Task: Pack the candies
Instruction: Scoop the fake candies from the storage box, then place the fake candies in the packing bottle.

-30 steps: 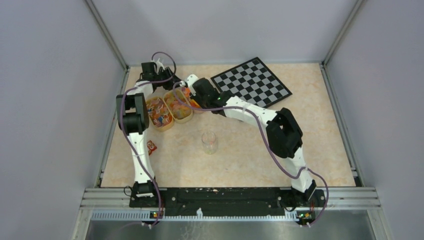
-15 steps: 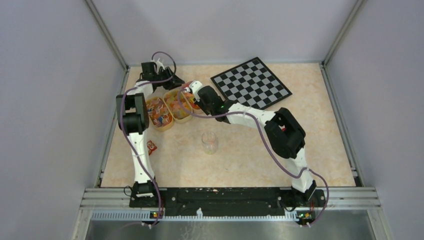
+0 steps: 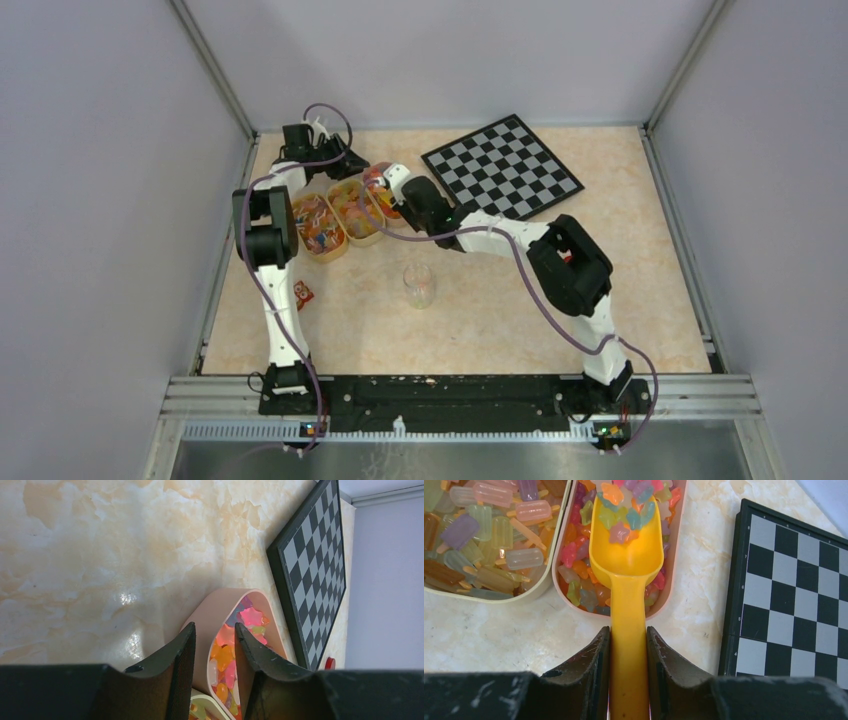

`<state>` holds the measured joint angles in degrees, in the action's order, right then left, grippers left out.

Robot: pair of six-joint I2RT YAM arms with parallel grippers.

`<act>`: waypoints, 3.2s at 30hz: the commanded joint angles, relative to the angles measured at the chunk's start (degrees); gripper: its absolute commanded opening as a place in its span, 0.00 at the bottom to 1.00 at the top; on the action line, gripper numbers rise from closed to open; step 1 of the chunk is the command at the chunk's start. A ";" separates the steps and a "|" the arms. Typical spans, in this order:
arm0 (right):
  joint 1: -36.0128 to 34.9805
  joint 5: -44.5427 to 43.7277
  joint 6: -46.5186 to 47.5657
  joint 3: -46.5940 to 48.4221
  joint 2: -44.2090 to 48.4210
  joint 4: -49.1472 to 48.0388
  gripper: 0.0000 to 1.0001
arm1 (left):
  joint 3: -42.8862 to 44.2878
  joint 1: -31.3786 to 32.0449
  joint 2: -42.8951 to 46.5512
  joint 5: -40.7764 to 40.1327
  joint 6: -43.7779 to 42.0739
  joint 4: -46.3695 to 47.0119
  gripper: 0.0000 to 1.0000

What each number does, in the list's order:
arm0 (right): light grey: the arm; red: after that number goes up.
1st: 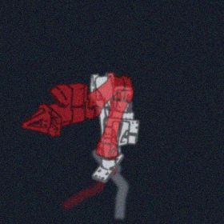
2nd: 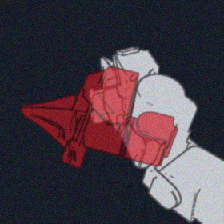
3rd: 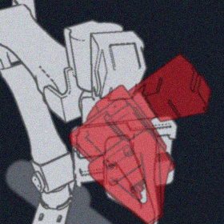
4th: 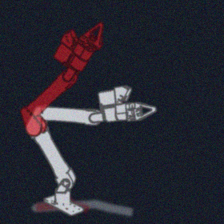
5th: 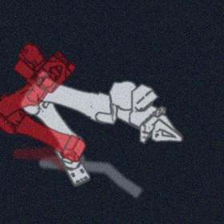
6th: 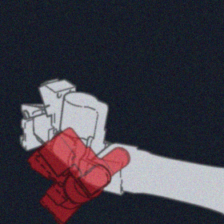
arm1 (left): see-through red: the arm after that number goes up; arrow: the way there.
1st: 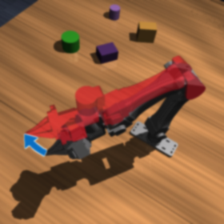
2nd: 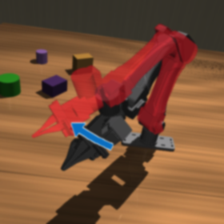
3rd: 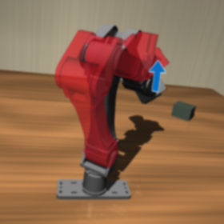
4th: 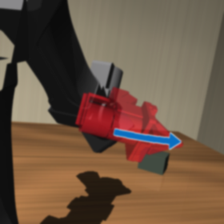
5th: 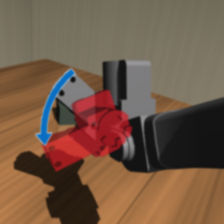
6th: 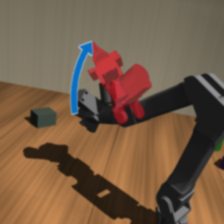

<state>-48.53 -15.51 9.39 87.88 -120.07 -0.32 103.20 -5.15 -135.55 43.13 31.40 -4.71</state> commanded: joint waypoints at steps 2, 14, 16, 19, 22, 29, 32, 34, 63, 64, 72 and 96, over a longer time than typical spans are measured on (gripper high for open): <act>1.24 0.53 -0.37 -3.74 3.56 -5.78 0.00 | 1.13 -0.04 -0.85 1.18 -0.47 1.55 0.39; 1.95 3.29 -0.21 -9.01 4.46 -12.76 0.00 | 1.11 -0.06 -0.69 1.17 -0.80 1.28 0.39; 2.03 3.84 0.15 -10.11 4.73 -14.06 0.00 | 1.13 -0.04 -0.64 1.17 -0.82 1.28 0.39; 2.04 4.01 0.53 -11.90 5.25 -16.23 0.00 | 1.13 -0.05 -0.55 1.21 -0.81 1.13 0.39; 2.26 4.45 0.60 -14.16 6.15 -19.28 0.00 | 1.13 -0.06 -0.64 1.15 -0.90 1.10 0.39; 3.05 5.19 -0.19 -17.53 7.19 -25.22 0.00 | 1.26 -0.04 -0.59 1.08 -1.09 1.00 0.39; 3.52 6.54 -1.08 -18.34 7.79 -26.81 0.00 | 1.51 -0.06 -0.32 1.03 -1.16 0.82 0.42; 3.75 7.32 -1.17 -18.97 8.40 -28.08 0.00 | 2.10 -0.06 0.03 0.55 -1.05 0.00 0.44; 4.77 11.76 -2.00 -28.79 20.05 -39.00 0.00 | 2.87 0.25 25.49 -7.97 -5.36 -13.01 0.99; 4.76 11.81 -2.00 -29.22 20.97 -38.96 0.00 | 2.29 0.25 26.81 -7.85 -5.46 -13.89 0.99; 4.76 11.86 -1.20 -35.17 30.33 -40.45 0.00 | -10.57 0.46 40.07 -8.52 -6.43 -15.49 0.99; 4.81 23.16 6.84 -53.01 66.31 -15.13 0.00 | -44.52 7.26 71.20 -14.63 -7.89 -14.17 0.99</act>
<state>-43.94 4.54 13.82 36.27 -58.70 -20.93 61.56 2.09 -68.07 30.83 23.81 -20.18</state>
